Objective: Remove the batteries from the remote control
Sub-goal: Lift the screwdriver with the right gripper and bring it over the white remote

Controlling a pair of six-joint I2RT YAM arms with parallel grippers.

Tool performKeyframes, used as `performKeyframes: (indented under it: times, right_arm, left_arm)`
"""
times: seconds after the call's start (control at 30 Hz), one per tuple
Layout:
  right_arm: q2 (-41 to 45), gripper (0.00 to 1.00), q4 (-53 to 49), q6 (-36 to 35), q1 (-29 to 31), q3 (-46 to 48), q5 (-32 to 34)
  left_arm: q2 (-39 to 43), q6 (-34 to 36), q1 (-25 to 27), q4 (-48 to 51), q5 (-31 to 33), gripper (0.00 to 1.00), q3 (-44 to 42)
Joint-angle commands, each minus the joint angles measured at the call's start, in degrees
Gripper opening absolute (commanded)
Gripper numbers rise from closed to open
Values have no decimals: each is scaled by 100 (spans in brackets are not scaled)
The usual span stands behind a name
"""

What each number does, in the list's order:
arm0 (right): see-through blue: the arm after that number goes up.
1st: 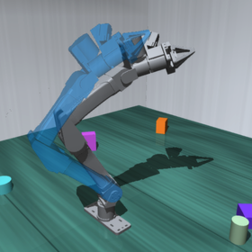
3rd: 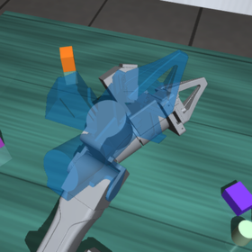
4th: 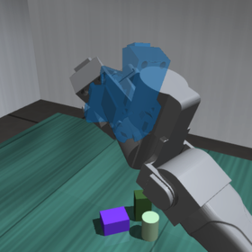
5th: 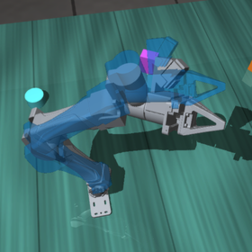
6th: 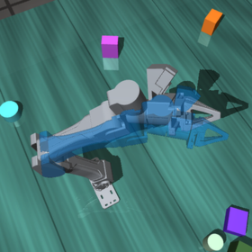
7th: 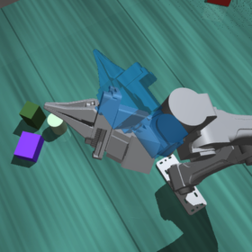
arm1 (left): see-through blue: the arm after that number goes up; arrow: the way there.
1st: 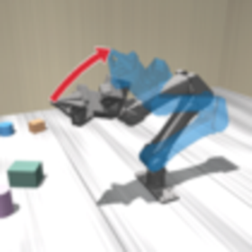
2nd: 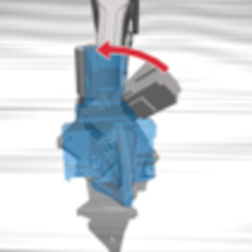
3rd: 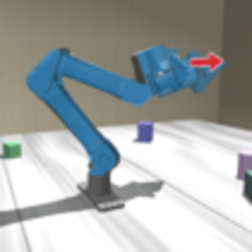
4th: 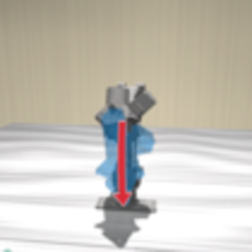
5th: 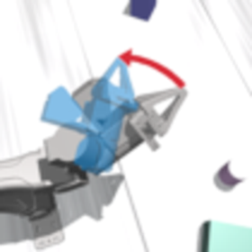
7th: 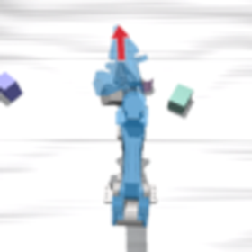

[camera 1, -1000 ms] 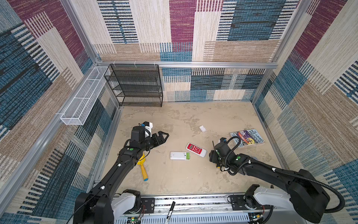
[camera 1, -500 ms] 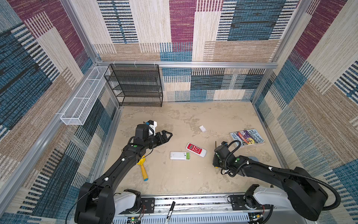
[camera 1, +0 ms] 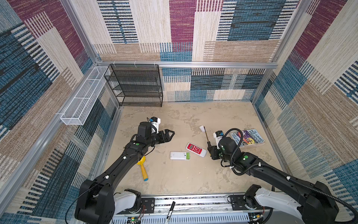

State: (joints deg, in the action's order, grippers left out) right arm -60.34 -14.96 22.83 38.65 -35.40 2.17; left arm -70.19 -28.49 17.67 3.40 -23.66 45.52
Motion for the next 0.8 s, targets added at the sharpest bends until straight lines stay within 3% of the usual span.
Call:
performKeyframes:
  times: [0.0, 0.17, 0.37, 0.77]
  right_arm:
    - [-228, 0, 380, -1024, 5, -270, -886]
    - [-944, 0, 234, -1575, 11, -860, -1697]
    - [-1584, 0, -123, -1857, 5, -1568, -2190]
    - [-2168, 0, -793, -2346, 4, -2276, -2892]
  left_arm:
    - [73, 1142, 174, -87, 535, 90, 135]
    - [210, 2793, 591, -317, 1067, 93, 52]
    - [707, 5719, 1109, -1156, 911, 100, -665]
    - [500, 8083, 1116, -1277, 631, 96, -731]
